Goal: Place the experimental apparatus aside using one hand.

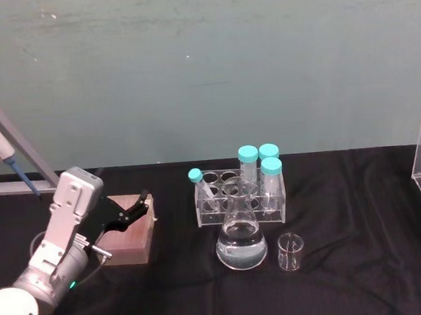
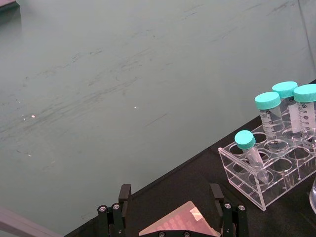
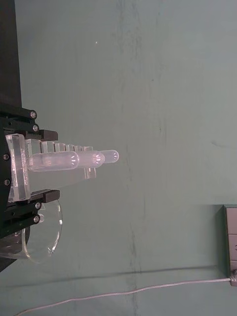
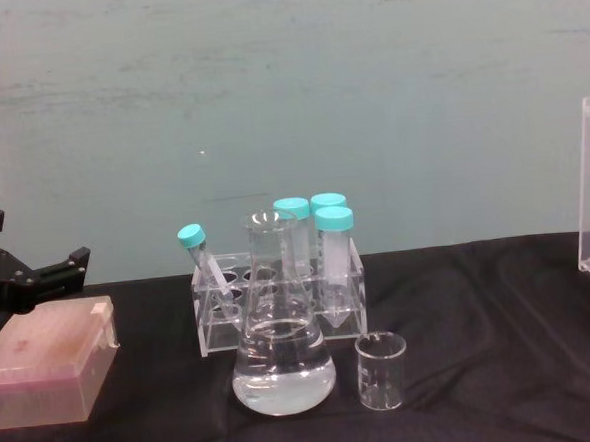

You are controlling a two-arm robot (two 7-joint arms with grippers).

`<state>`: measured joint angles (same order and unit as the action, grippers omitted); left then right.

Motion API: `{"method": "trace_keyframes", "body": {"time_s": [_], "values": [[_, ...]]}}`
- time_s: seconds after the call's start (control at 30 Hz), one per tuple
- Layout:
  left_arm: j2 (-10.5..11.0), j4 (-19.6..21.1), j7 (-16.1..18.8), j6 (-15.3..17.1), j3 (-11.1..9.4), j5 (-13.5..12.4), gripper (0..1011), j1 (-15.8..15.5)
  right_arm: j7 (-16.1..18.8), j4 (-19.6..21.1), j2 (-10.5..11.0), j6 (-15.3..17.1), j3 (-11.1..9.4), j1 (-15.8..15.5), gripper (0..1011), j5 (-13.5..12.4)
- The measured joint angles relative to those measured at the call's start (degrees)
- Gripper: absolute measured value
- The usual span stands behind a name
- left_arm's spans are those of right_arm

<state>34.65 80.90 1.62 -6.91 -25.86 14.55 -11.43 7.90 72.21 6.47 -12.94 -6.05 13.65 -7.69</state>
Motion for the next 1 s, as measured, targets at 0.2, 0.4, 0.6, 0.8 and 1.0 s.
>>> {"method": "trace_keyframes", "body": {"time_s": [0.2,0.4,0.6,0.8,1.0], "values": [[0.0,0.0,0.0,0.0,0.0,0.0,1000,0.0,0.1,-0.1,0.0,0.0,0.0,0.0,609,-0.1],[0.0,0.0,0.0,0.0,0.0,0.0,1000,0.0,0.0,0.0,-0.1,0.3,-0.1,0.0,609,-0.3],[0.0,0.0,0.0,0.0,0.0,0.0,1000,0.0,0.0,0.0,-0.1,0.5,-0.1,-0.1,609,-0.3],[0.0,0.0,0.0,0.0,0.0,0.0,1000,0.0,0.0,0.0,-0.1,0.5,-0.1,-0.1,609,-0.3],[0.0,0.0,0.0,0.0,0.0,0.0,1000,0.0,0.0,0.0,-0.1,0.5,-0.1,-0.1,609,-0.3]]}}
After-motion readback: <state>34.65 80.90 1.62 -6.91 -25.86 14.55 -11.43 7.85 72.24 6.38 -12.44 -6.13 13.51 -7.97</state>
